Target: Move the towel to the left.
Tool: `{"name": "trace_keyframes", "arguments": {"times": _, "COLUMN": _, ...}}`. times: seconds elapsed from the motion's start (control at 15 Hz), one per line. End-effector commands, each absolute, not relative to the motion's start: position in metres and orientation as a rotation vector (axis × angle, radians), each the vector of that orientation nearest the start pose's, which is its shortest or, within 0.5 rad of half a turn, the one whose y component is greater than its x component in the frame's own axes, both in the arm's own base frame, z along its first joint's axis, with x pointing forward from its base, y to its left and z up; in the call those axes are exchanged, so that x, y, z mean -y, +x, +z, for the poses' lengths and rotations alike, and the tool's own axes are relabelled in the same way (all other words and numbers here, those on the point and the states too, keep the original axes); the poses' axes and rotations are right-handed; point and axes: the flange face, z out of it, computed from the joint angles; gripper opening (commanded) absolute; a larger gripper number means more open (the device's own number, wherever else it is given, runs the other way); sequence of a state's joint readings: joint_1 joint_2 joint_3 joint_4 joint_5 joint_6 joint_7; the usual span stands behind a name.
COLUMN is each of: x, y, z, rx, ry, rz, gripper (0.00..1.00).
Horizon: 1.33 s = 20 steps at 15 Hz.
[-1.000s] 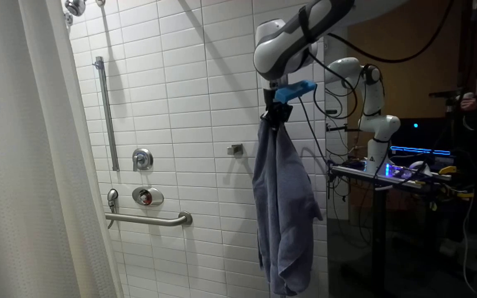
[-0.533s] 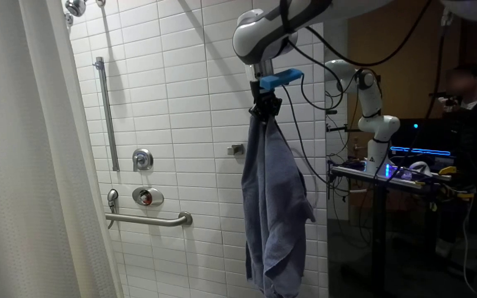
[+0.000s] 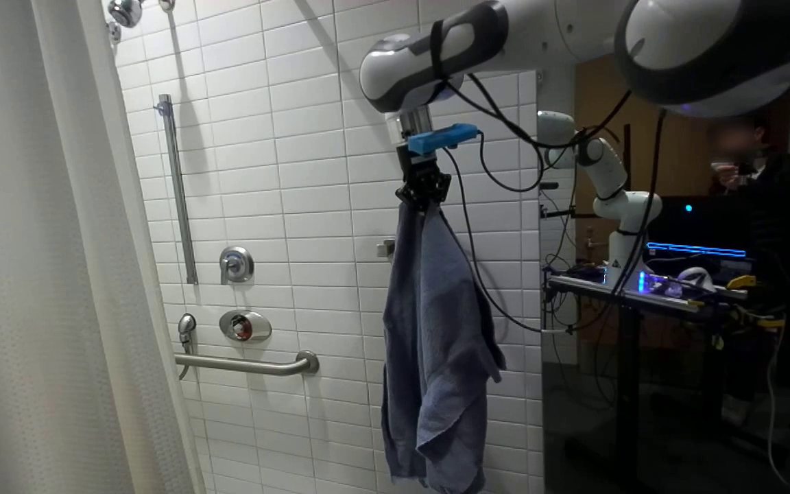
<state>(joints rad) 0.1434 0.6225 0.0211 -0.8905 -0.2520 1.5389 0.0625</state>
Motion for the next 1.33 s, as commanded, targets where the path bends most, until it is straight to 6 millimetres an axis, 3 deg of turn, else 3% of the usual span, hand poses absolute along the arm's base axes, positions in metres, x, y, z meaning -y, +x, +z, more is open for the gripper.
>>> {"name": "trace_keyframes", "arguments": {"times": 0.0, "x": -0.089, "y": 0.722, "z": 0.551, "rx": 0.151, "ry": -3.341, "rz": -0.030, "gripper": 0.02}}
{"name": "trace_keyframes", "arguments": {"times": 0.33, "x": -0.082, "y": 0.715, "z": 0.537, "rx": 0.087, "ry": -3.327, "rz": 0.168, "gripper": 0.02}}
{"name": "trace_keyframes", "arguments": {"times": 0.53, "x": -0.078, "y": 0.720, "z": 0.532, "rx": 0.096, "ry": -3.355, "rz": 0.142, "gripper": 0.02}}
{"name": "trace_keyframes", "arguments": {"times": 1.27, "x": -0.098, "y": 0.785, "z": 0.529, "rx": -0.023, "ry": -3.256, "rz": -0.679, "gripper": 0.02}}
